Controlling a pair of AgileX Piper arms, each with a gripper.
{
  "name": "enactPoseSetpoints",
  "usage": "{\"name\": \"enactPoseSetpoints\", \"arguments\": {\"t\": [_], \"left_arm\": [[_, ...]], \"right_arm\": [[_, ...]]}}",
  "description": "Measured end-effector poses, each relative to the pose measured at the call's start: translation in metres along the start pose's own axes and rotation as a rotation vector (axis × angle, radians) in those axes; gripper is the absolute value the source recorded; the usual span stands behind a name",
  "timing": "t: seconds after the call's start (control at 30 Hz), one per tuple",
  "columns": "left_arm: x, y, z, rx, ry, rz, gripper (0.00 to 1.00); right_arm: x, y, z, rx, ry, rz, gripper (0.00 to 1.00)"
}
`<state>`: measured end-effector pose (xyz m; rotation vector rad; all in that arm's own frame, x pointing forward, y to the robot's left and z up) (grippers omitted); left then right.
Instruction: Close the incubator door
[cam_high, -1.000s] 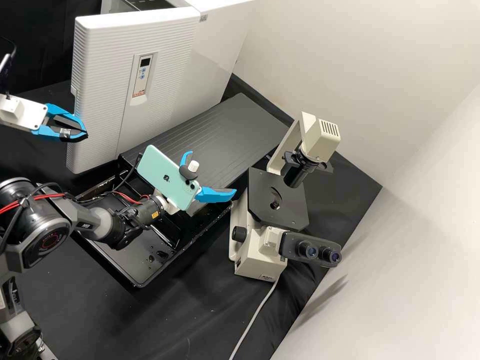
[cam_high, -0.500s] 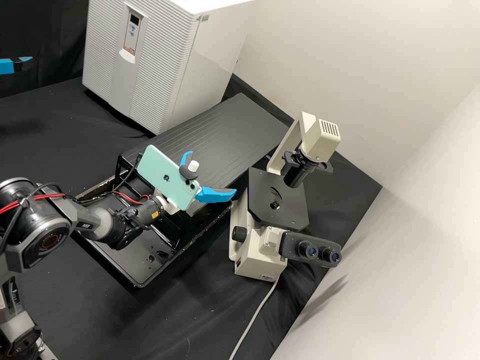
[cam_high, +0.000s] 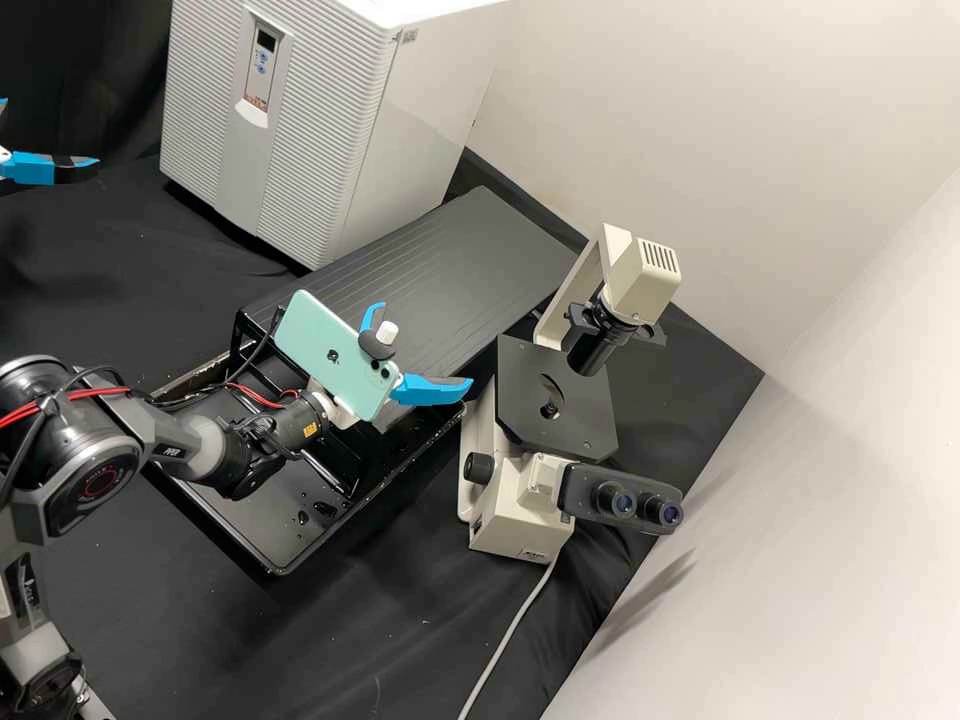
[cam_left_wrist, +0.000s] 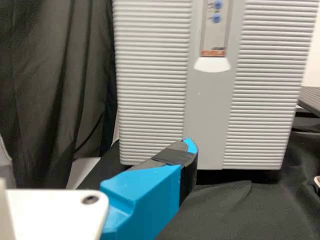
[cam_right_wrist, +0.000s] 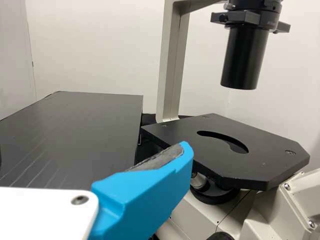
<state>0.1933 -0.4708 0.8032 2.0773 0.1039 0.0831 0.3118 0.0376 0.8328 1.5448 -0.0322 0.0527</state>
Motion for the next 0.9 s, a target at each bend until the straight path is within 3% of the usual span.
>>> {"name": "enactPoseSetpoints", "arguments": {"t": [0.1,0.3,0.53,0.77,0.9], "left_arm": [[-0.001,0.001,0.002,0.024,-0.006,0.018,1.00],[-0.002,0.001,0.006,0.032,0.017,0.063,1.00],[-0.009,-0.003,0.015,0.075,-0.040,0.135,1.00],[-0.010,-0.003,0.016,0.041,-0.082,0.152,1.00],[-0.010,-0.002,0.017,0.047,-0.098,0.155,1.00]], "right_arm": [[0.000,0.000,0.000,0.000,0.000,0.000,1.00],[0.000,0.000,0.000,0.000,0.000,0.000,1.00],[0.000,0.000,0.000,0.000,0.000,0.000,1.00],[0.000,0.000,0.000,0.000,0.000,0.000,1.00],[0.000,0.000,0.000,0.000,0.000,0.000,1.00]]}}
